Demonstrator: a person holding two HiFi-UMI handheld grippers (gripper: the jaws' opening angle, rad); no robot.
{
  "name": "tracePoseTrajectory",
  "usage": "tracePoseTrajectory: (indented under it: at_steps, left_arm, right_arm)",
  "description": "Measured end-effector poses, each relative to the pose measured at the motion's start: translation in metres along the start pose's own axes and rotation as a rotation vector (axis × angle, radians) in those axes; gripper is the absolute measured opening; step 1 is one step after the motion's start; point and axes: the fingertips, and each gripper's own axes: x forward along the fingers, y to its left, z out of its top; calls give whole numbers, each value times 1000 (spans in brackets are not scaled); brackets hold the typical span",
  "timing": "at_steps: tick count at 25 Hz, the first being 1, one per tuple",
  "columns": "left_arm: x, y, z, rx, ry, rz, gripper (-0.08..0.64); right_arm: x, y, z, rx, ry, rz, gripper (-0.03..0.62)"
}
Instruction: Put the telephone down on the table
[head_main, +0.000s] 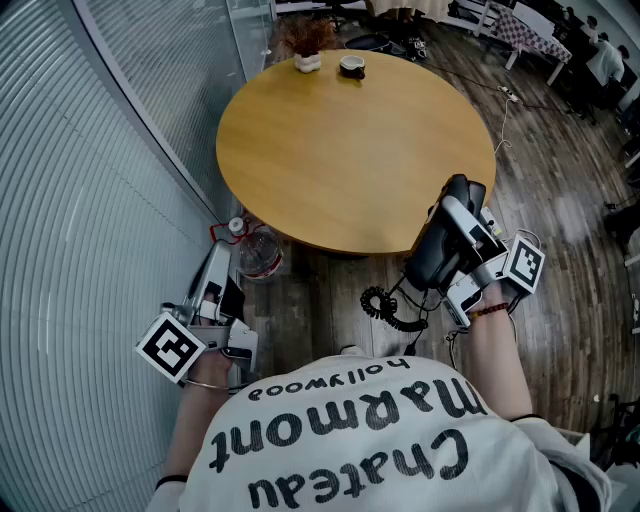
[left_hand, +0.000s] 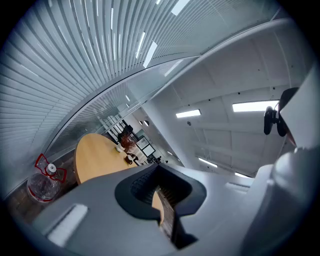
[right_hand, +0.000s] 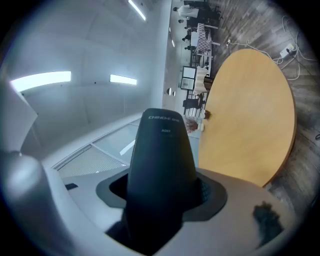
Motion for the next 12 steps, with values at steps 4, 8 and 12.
tracePoseTrajectory:
  at_steps: [4, 8, 12]
  left_arm:
    - [1, 0, 0, 1, 0, 2, 6]
    - [-1, -1, 0, 1, -4, 3, 6]
    - [-3, 1, 3, -1, -7, 2, 6]
  right_arm:
    - [2, 1, -1, -15, 16, -1, 295]
    - [2, 3, -2, -25, 26, 3, 295]
    - [4, 9, -5, -41, 33, 17, 295]
